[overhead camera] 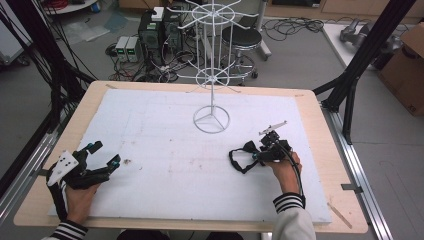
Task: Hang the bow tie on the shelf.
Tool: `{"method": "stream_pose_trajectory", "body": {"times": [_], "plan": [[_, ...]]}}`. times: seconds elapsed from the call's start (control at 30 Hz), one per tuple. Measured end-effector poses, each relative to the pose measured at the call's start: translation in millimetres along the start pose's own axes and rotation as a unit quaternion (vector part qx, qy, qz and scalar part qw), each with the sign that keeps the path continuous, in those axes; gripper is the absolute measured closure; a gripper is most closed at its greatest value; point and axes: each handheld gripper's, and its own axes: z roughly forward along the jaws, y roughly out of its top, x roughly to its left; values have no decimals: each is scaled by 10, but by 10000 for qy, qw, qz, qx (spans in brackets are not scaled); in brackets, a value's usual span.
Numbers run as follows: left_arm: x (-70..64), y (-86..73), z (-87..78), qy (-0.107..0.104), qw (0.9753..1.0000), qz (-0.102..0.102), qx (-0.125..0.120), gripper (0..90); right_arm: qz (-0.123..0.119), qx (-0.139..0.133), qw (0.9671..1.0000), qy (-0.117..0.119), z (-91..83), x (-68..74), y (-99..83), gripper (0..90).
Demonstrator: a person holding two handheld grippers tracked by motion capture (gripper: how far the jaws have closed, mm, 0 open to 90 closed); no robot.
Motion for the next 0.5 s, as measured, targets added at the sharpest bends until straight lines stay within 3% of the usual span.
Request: {"method": "stream_pose_trajectory", "body": {"times": [0.1,0.37,0.5], "plan": [[0,0,1,2,10000,-6,-3,143,-27,29,10000,-37,0,2,2,678],[-1,0,2,3,10000,-3,-2,143,-122,125,9998,-120,29,23,15,684],[-1,0,3,0,10000,3,-4,143,-219,160,9995,-167,26,47,25,760]]}}
